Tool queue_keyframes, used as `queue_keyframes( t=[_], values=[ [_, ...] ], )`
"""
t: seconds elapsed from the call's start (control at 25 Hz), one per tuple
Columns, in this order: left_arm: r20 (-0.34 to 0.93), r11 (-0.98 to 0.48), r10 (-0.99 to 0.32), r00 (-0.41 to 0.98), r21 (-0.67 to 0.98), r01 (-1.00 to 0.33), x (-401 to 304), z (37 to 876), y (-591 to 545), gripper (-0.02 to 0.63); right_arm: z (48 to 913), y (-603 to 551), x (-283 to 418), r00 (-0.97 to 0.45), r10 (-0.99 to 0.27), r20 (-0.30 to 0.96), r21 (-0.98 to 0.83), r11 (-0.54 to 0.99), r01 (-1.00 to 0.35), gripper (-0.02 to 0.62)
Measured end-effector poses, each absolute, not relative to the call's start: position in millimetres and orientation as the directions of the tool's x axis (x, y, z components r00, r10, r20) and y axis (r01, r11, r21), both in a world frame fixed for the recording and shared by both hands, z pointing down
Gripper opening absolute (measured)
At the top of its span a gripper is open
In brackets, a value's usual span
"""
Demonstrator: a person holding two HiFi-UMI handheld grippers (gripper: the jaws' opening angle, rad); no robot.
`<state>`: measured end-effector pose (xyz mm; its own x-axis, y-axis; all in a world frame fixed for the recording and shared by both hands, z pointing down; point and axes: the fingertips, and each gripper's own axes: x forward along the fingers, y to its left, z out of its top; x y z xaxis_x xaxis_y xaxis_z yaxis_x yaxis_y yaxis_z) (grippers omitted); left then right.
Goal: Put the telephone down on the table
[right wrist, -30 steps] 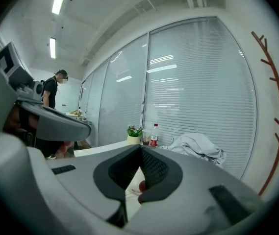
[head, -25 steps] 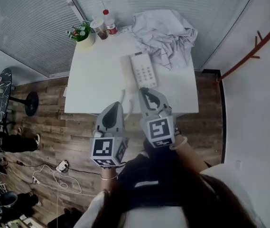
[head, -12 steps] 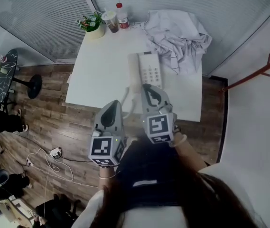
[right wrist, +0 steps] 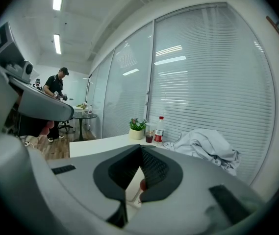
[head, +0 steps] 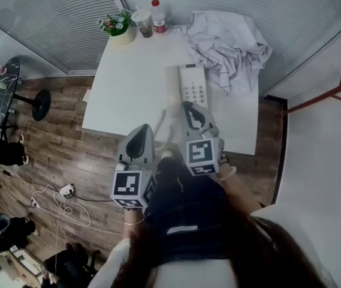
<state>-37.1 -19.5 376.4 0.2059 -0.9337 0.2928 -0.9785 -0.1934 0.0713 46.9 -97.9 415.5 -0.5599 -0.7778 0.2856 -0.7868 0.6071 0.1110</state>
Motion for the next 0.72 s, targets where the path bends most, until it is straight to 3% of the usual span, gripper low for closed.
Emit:
queue_keyframes(
  t=[0.72],
  values=[
    [0.335,-0.258,-0.901,0.278,0.101,-0.961,-70.2,388.2,-61.0,-0.003,439.2,-135.9,24.9,-0.49,-0.797,0.353,0.095,0.551,-0.829,0.008]
  ],
)
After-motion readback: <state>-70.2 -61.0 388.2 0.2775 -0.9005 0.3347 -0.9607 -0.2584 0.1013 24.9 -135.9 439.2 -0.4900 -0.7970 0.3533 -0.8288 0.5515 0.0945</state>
